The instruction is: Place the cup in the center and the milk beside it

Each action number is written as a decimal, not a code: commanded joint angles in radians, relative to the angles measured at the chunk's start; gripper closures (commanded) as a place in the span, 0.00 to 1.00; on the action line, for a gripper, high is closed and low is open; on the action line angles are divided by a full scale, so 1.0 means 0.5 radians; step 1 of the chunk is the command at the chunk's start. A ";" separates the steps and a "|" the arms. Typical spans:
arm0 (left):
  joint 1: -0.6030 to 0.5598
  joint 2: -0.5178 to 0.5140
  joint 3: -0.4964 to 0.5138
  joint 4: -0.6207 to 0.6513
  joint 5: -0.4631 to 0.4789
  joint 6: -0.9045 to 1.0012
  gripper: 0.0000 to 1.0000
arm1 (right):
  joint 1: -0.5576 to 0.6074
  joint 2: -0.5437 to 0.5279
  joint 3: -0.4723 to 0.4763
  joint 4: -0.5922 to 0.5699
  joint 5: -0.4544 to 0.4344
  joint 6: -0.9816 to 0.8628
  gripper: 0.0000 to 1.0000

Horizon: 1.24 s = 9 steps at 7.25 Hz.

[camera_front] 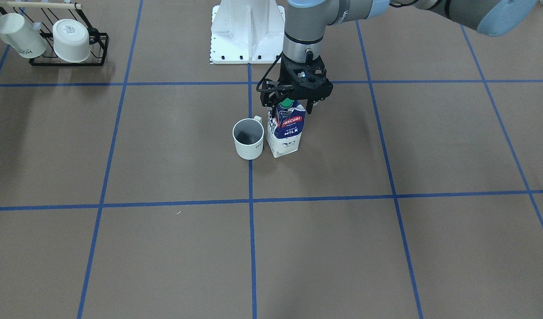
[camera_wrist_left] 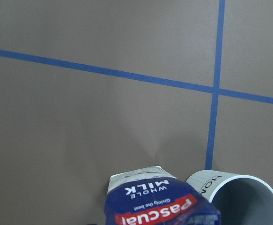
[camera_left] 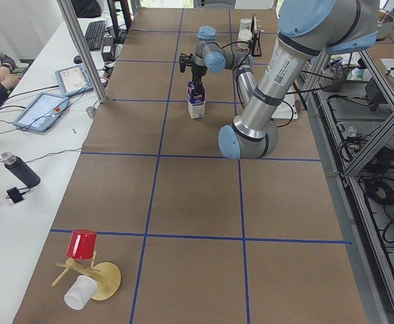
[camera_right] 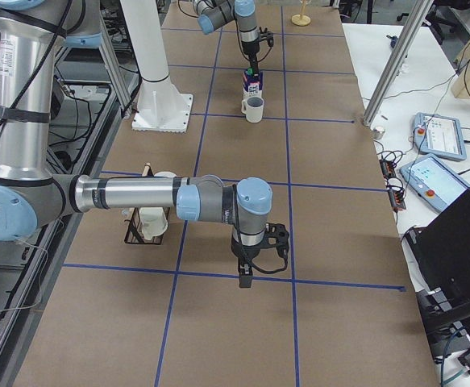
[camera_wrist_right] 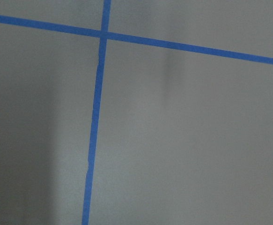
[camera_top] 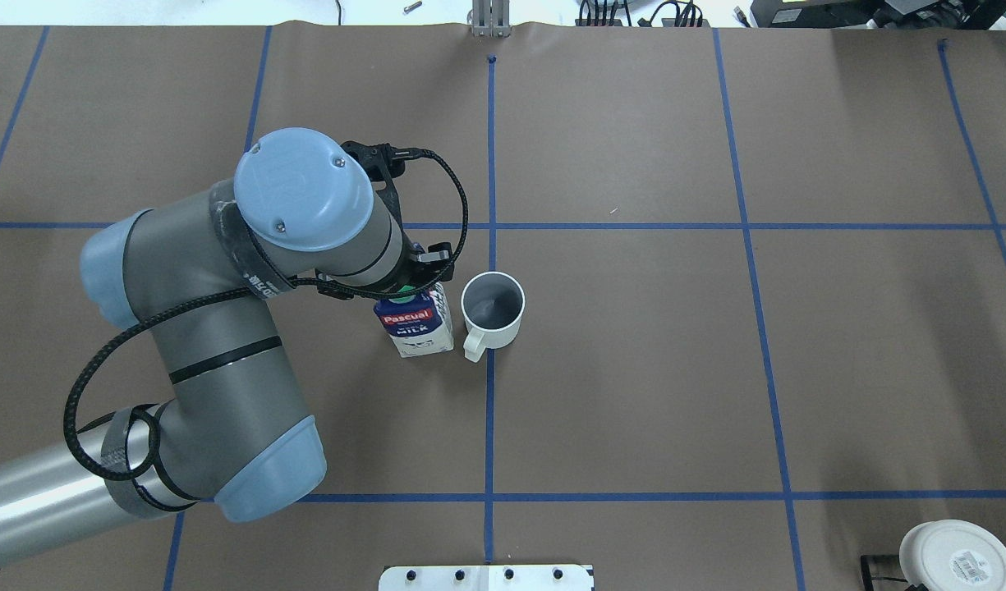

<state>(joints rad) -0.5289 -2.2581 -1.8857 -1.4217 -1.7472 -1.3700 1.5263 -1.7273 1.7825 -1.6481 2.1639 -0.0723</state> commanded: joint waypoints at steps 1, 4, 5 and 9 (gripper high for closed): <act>-0.001 0.003 -0.084 0.005 0.003 0.061 0.01 | 0.000 0.000 0.000 0.001 0.001 0.000 0.00; -0.052 -0.006 -0.342 0.272 -0.058 0.177 0.01 | 0.000 0.000 0.000 0.001 0.001 0.000 0.00; -0.171 0.006 -0.352 0.297 -0.156 0.345 0.01 | 0.000 0.000 0.000 0.001 -0.002 -0.003 0.00; -0.800 0.435 -0.377 0.291 -0.567 1.471 0.01 | 0.000 0.000 0.000 0.001 0.001 0.000 0.00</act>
<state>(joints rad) -0.8455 -2.1078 -2.0759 -1.2752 -1.9908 -0.7826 1.5263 -1.7273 1.7825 -1.6475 2.1644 -0.0723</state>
